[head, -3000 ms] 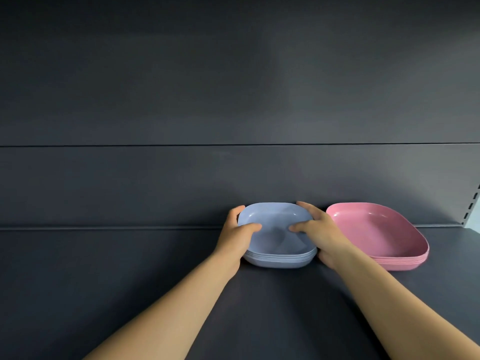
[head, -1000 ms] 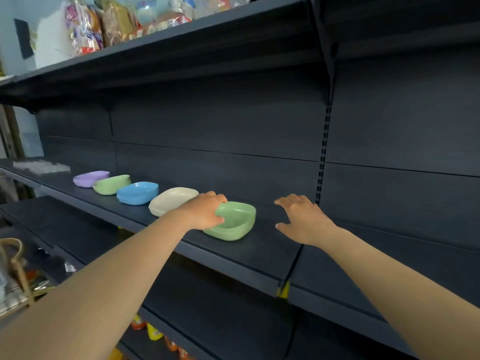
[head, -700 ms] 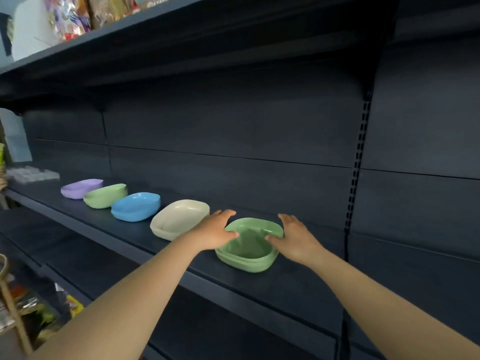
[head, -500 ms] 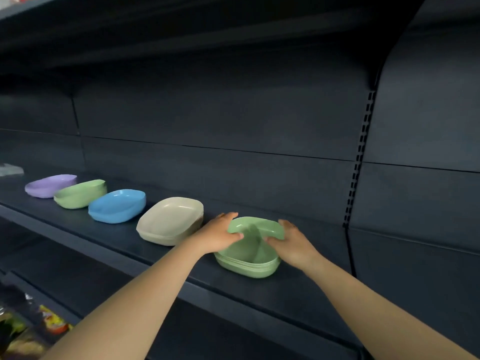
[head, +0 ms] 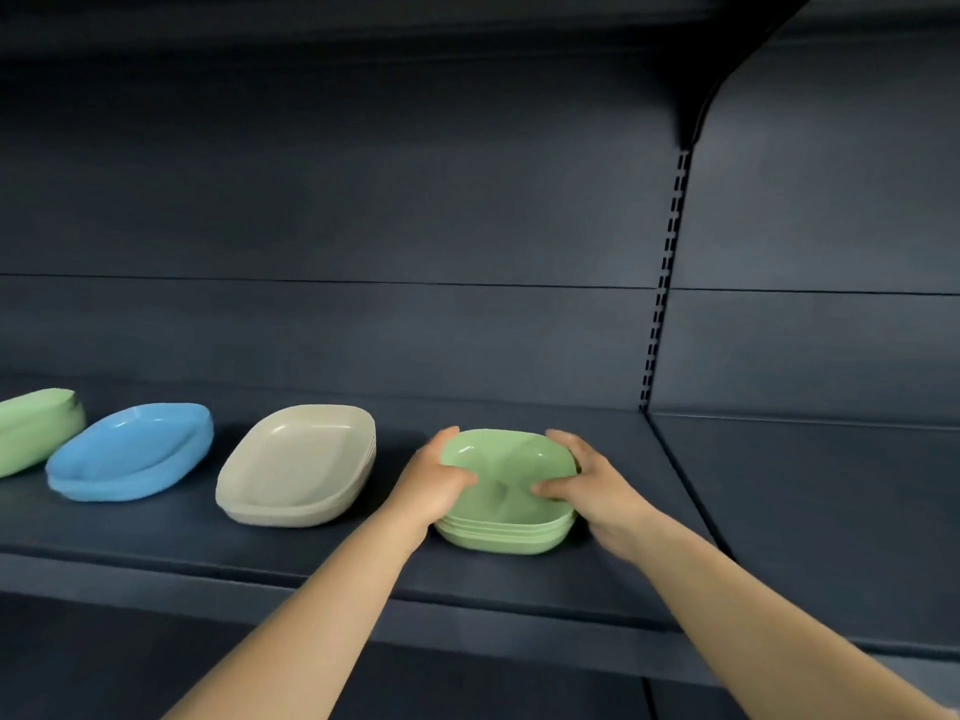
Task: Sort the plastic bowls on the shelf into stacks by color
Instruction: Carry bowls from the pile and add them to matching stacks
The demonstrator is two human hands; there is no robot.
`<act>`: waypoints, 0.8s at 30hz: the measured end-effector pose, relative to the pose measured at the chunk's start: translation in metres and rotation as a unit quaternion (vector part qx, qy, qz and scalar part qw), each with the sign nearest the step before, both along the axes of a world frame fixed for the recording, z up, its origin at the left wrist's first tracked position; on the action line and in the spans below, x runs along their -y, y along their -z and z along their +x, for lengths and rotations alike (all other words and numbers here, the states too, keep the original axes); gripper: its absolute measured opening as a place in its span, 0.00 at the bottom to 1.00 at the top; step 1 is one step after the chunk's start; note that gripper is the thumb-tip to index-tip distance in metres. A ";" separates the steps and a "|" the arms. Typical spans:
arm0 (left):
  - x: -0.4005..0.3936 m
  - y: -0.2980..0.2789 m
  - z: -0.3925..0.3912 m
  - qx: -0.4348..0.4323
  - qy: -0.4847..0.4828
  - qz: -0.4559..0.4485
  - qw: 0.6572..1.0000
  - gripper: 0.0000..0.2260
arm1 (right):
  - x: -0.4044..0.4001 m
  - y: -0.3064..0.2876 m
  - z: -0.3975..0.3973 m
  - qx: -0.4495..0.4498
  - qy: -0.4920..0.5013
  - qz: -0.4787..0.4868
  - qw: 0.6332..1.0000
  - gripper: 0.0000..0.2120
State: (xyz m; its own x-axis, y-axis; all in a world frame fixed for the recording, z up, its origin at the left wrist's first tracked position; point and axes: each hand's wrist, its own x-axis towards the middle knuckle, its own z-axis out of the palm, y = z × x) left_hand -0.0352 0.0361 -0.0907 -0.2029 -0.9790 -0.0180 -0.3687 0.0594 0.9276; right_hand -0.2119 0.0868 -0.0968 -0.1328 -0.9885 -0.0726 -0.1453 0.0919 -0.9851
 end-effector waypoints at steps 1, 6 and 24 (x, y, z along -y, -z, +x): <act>0.000 0.001 0.001 -0.013 0.002 0.010 1.000 0.30 | -0.001 0.000 0.001 0.008 0.008 0.003 1.000 0.32; -0.001 -0.002 0.002 -0.061 0.001 0.052 0.997 0.34 | -0.003 -0.002 0.008 0.049 0.048 0.010 0.998 0.37; -0.085 -0.038 -0.220 -0.124 0.107 0.011 0.986 0.33 | -0.118 -0.040 -0.198 0.068 0.117 -0.061 0.989 0.40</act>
State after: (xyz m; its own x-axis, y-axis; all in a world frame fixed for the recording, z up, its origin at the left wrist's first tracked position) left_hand -0.2550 0.1214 -0.0527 -0.4057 -0.9132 0.0380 -0.1115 0.0907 0.9896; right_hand -0.4103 0.2046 -0.0572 -0.3553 -0.9346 0.0135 -0.0002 -0.0143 -0.9999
